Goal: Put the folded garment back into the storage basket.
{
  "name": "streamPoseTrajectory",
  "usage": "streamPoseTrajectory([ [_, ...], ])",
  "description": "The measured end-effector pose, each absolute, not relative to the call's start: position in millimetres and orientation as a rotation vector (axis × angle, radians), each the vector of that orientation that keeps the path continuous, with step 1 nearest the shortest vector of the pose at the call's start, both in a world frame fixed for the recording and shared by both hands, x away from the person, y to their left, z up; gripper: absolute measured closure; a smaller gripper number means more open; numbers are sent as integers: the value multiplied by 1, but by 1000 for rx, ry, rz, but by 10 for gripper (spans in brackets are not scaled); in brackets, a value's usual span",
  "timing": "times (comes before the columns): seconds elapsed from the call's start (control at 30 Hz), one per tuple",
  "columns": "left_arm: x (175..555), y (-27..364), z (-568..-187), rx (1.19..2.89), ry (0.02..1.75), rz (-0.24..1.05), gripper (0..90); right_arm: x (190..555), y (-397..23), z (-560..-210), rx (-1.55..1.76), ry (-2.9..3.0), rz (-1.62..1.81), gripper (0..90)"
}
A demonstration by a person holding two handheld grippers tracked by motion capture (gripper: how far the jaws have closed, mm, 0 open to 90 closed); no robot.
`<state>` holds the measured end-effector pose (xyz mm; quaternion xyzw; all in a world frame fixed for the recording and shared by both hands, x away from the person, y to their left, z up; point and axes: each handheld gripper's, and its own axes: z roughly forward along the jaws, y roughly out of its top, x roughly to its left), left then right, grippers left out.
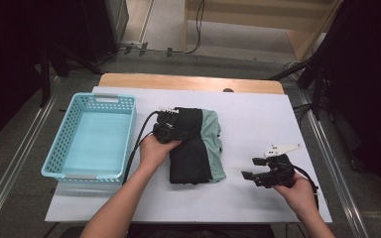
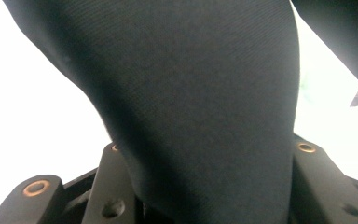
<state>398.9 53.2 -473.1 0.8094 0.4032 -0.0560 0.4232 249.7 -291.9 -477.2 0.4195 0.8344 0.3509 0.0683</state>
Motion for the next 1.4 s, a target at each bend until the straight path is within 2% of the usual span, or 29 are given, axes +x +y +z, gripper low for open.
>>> streamPoseTrajectory([
  [0.33,395,61,-448,2011,967,-134,573,251,-294,-477,1273,2507,1063,262],
  [0.87,393,83,-418,1989,975,-273,573,257,-298,-475,1287,2496,1077,262],
  [1.4,400,106,-385,2006,993,-276,572,260,-298,-475,1293,2508,1081,262],
])
